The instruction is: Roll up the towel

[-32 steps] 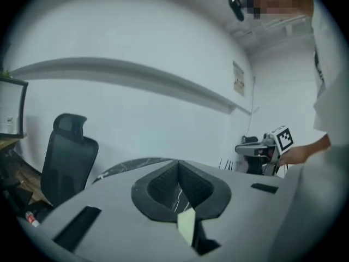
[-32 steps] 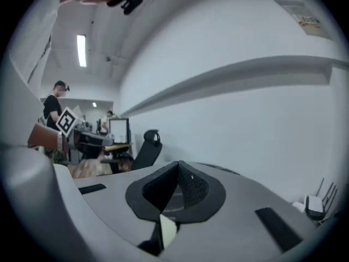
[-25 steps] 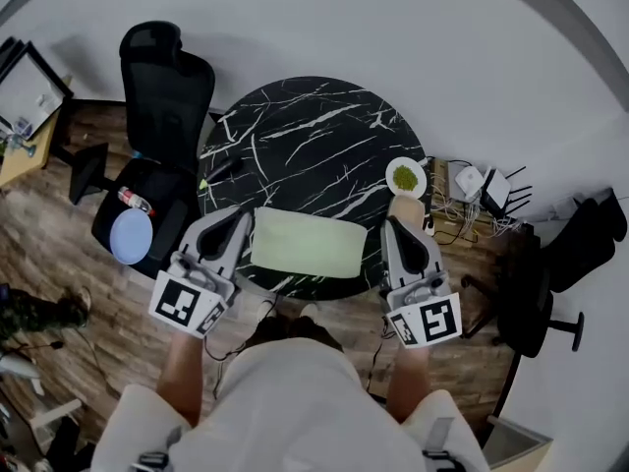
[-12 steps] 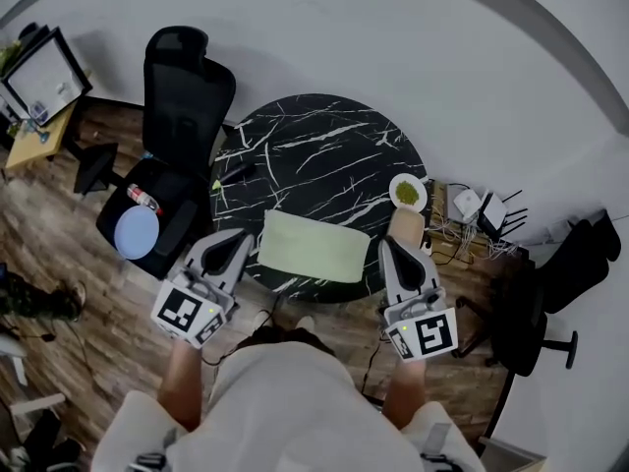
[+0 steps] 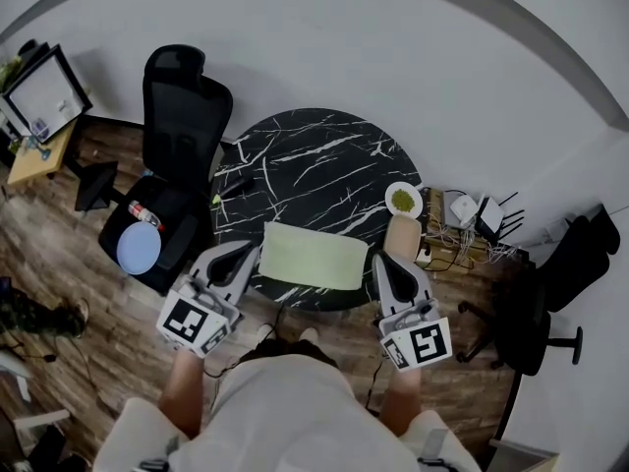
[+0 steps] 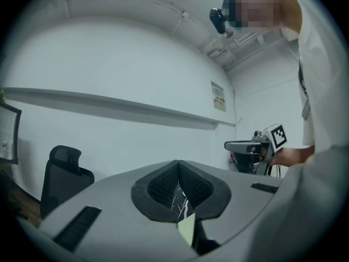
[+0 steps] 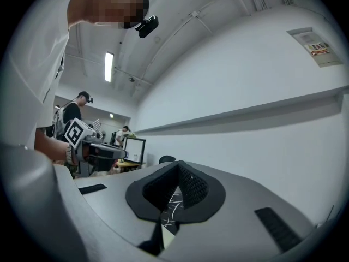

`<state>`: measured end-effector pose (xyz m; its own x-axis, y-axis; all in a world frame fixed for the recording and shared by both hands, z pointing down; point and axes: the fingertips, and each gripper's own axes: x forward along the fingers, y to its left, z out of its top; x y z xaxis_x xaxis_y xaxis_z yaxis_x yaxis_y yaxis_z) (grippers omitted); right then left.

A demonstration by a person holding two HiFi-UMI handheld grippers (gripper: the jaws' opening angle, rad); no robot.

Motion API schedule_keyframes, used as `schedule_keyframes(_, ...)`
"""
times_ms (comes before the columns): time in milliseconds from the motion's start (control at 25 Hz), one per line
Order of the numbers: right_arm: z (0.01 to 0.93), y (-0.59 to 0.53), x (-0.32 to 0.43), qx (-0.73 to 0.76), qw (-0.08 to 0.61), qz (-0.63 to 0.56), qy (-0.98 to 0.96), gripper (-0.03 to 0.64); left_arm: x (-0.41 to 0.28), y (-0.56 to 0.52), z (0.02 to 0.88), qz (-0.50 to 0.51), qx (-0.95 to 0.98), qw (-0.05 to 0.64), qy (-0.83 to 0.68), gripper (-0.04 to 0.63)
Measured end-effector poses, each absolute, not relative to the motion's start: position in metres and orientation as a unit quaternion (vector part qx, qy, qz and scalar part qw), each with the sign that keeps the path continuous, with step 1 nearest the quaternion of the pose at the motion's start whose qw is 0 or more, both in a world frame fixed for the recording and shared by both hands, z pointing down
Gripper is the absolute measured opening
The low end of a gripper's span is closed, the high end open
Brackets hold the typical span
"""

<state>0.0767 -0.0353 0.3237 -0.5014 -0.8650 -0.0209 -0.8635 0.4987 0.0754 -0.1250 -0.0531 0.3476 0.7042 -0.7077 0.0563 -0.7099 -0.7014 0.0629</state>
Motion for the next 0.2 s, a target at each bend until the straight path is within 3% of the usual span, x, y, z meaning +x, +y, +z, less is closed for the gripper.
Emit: schedule_keyframes(200, 0.3228, -0.036, 0.0875, 0.508, -0.011, -0.021, -0.861, -0.005, -0.1185, -0.0573, 0.3531, -0.023, 0.919, 0.102, -0.381, 0.003)
